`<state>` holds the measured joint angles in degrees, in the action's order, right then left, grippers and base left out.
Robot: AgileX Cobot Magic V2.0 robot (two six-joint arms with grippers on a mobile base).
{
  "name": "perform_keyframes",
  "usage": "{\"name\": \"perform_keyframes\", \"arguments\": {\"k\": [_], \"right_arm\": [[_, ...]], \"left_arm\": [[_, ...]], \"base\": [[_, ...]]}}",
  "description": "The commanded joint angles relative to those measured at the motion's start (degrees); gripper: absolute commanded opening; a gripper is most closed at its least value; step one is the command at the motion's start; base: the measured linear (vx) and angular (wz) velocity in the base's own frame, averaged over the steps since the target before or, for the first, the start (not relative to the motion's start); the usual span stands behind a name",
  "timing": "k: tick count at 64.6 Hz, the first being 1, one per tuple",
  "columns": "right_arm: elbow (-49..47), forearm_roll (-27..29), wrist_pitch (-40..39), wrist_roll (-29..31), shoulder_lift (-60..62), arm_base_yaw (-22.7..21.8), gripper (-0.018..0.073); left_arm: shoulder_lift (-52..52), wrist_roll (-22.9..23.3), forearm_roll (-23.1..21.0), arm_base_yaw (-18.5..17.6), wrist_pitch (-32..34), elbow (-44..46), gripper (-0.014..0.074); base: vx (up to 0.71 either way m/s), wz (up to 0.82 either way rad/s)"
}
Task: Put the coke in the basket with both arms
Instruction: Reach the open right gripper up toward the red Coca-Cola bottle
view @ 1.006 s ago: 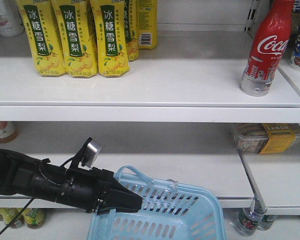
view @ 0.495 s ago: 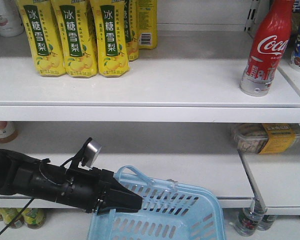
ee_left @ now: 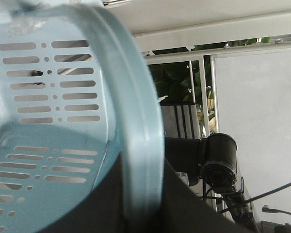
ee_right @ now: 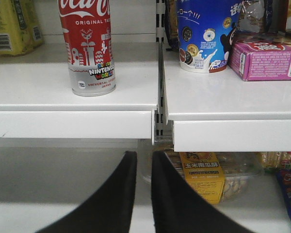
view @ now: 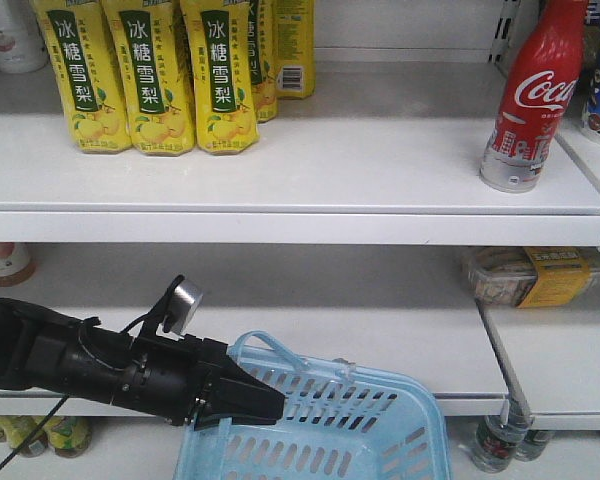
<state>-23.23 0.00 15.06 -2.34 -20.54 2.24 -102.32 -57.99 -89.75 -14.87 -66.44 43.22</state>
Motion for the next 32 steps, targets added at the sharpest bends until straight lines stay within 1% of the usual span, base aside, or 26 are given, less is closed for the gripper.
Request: {"name": "perform_keyframes", "arguments": {"k": [1,11,18,25,32], "right_arm": [[-1.8,0.0,-4.9,0.3,-0.7,-0.4,0.0187],[-1.8,0.0,-5.1,0.3,-0.7,-0.4,0.034],[-1.8,0.0,-6.1,0.3,-0.7,-0.4,0.043],[-1.8,-0.3,-6.5,0.3,-0.7,-0.4,0.0492],[-1.8,0.0,-6.5,0.3,-0.7,-0.4,0.0515]], "left_arm": [[2.8,-1.3,-4.3,-0.2,-3.6,1.1,-0.0006],[2.8,-1.3,-4.3,-0.2,-3.6,1.1,-0.0006],[2.8,-1.3,-4.3,-0.2,-3.6,1.1,-0.0006],[2.8,-1.3,-4.3,-0.2,-3.6,1.1,-0.0006],[2.8,-1.3,-4.3,-0.2,-3.6,1.1,-0.0006]], "base": [[0.0,0.0],[0.0,0.0],[0.0,0.0],[0.0,0.0],[0.0,0.0]]}}
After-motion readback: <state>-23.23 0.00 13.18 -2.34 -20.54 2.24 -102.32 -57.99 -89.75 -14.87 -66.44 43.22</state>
